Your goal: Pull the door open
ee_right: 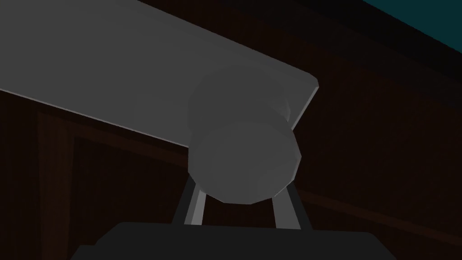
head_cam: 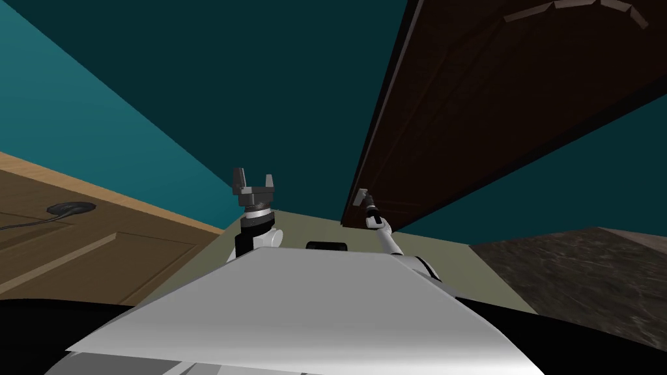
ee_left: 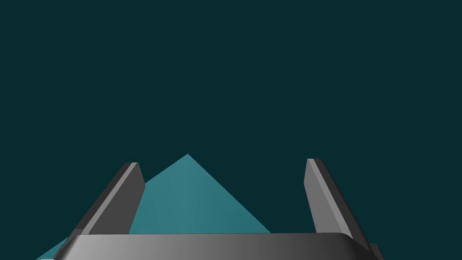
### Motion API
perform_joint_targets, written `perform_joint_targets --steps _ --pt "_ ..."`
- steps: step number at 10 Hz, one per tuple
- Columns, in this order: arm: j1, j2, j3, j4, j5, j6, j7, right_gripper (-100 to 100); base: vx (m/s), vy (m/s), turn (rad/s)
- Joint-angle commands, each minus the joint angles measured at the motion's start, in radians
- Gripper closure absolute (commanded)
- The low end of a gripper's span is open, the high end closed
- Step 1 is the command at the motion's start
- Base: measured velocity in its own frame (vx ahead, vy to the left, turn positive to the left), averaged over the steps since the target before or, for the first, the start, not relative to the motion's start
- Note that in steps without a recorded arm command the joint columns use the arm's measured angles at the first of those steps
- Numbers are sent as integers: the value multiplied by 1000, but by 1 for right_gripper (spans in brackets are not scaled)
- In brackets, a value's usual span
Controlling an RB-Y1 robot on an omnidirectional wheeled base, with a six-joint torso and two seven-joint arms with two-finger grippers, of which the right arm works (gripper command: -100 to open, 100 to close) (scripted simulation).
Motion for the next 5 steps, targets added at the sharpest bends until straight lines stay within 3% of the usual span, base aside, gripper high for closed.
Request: perform_joint_targets --steps 1,3,4,5 --pt "1 7 12 -10 -14 2 -32 100 -47 -24 49" --pt "1 1 23 -9 -74 3 -100 100 -55 -40 105" --pt "1 1 23 -9 -74 3 -114 100 -50 -35 61" --pt "1 -2 28 -9 -105 4 -147 100 -49 -24 103"
